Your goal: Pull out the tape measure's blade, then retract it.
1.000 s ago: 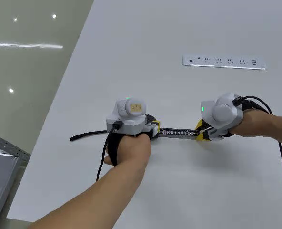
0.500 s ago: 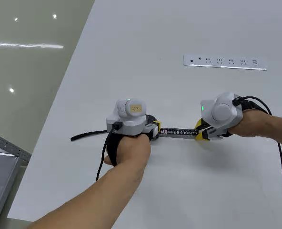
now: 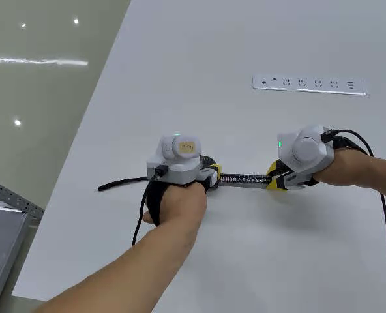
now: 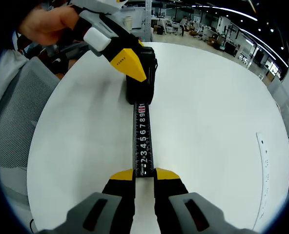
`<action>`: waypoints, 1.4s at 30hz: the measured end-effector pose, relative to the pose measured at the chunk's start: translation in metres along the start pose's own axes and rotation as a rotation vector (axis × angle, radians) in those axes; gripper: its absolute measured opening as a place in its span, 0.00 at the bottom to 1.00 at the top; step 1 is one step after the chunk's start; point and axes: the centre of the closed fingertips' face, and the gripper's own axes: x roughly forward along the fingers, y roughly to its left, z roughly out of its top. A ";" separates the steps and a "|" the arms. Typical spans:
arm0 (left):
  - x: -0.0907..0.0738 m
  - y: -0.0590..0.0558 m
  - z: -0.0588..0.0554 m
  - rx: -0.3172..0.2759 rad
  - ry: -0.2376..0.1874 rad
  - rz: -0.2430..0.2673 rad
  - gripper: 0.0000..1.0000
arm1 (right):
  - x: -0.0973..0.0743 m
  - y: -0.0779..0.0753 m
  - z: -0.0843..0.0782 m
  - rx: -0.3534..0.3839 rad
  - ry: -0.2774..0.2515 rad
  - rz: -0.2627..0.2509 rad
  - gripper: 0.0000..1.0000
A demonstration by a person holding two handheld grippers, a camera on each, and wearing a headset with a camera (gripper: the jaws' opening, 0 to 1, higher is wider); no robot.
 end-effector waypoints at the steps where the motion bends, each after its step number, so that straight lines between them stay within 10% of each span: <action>1: 0.000 0.000 0.000 0.000 -0.001 -0.001 0.52 | 0.000 0.000 0.000 0.000 0.000 -0.001 0.13; 42: 0.000 0.000 0.000 0.011 -0.013 -0.021 0.52 | 0.011 -0.003 0.014 -0.024 -0.019 -0.031 0.14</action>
